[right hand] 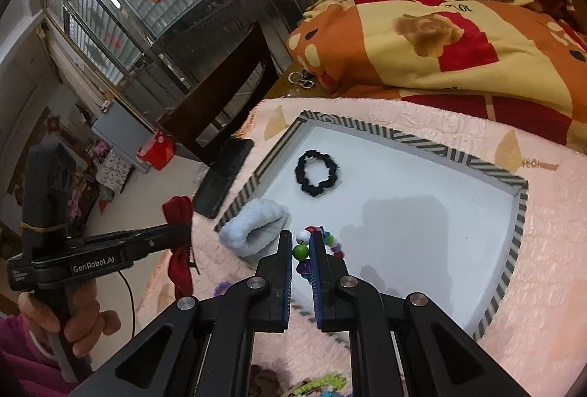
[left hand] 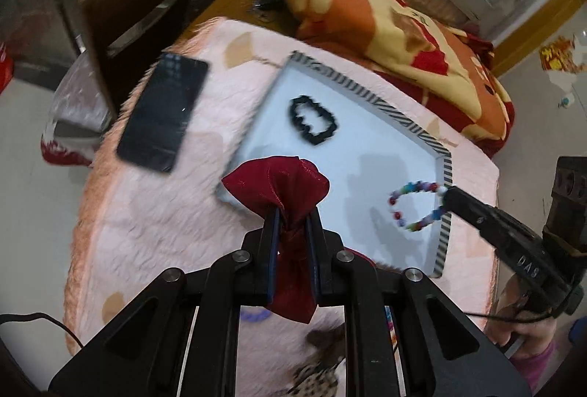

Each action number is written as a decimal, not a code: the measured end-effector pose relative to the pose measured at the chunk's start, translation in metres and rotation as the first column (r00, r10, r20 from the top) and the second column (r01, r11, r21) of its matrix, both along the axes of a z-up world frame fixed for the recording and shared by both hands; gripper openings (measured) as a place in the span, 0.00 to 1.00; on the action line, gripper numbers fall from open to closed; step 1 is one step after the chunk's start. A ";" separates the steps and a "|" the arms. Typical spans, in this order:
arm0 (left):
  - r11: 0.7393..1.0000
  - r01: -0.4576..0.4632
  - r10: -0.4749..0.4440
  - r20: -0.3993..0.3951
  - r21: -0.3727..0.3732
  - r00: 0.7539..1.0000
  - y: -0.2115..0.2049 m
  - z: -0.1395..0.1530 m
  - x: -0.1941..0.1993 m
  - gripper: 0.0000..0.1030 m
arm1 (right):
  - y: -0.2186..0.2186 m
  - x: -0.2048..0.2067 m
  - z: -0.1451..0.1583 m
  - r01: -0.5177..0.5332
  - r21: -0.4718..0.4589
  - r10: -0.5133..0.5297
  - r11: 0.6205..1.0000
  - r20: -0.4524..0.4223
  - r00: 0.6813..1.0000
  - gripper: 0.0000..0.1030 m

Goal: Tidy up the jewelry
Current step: 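Carry the bow and bracelet into the tray, opening the right gripper over it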

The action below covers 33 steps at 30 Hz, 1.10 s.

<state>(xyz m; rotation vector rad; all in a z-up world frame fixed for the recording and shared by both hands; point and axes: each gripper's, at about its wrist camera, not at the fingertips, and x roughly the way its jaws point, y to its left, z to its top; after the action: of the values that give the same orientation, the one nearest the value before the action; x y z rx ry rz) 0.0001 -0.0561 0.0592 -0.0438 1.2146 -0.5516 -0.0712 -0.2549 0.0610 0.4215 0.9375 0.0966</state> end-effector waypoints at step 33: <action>0.985 -0.070 0.080 -0.057 0.157 0.995 -0.096 -0.088 0.061 0.25 | -0.070 0.124 -0.086 0.058 -0.081 -0.064 0.995 -0.080 0.995 0.15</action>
<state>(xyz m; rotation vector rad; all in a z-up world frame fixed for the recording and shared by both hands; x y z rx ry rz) 0.0609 -0.1519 -0.0289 0.0247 1.3088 -0.3915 0.0529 -0.3250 -0.0253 0.3835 1.0055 -0.0134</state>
